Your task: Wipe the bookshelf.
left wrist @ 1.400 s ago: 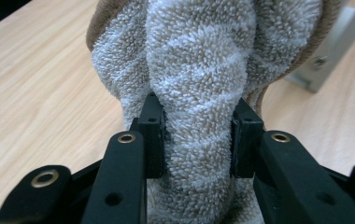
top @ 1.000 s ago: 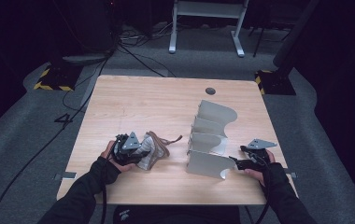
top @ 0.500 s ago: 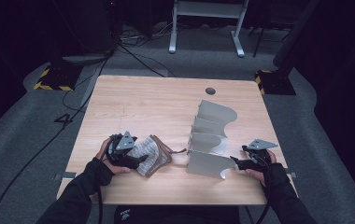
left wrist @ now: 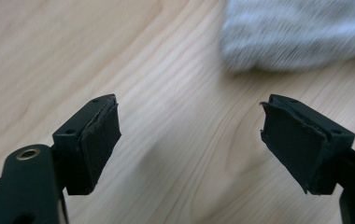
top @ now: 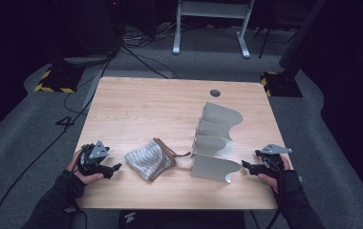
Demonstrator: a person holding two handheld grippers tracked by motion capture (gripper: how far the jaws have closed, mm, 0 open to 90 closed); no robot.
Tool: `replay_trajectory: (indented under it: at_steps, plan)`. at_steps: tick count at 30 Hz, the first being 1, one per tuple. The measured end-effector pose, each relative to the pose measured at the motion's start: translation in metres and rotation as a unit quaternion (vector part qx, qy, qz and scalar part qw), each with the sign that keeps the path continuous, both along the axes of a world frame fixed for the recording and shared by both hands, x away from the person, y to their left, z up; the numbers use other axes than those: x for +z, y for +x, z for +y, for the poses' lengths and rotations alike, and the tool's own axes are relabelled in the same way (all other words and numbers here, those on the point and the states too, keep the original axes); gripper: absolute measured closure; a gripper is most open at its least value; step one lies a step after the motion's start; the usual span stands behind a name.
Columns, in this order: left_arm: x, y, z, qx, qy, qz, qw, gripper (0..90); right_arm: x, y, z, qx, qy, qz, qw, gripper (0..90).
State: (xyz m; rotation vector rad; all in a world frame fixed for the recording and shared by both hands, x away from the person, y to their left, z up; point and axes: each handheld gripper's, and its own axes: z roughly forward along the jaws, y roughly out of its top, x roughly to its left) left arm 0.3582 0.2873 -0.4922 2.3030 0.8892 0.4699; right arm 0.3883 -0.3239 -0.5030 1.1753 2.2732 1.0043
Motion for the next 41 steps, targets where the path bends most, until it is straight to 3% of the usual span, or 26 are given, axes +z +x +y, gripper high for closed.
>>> replay_trajectory:
  at_steps: [1,4,9,41]
  plan:
    - [-0.003,-0.001,0.004,0.005,0.003,0.003,1.0000,19.3,0.000,0.000,-0.001,-0.003,0.001,0.003,1.0000,19.6]
    - [-0.008,-0.005,0.015,0.026,-0.031,0.010,0.9991,18.7,0.000,0.001,-0.001,-0.005,0.002,0.004,1.0000,18.9]
    - [-0.011,-0.009,0.021,0.037,-0.053,0.020,0.9977,18.6,0.000,0.002,-0.001,-0.006,0.003,0.007,1.0000,18.1]
    - [-0.011,-0.009,0.017,0.049,-0.053,0.025,0.9971,14.2,0.000,0.002,0.000,-0.009,0.003,0.007,0.9999,17.8]
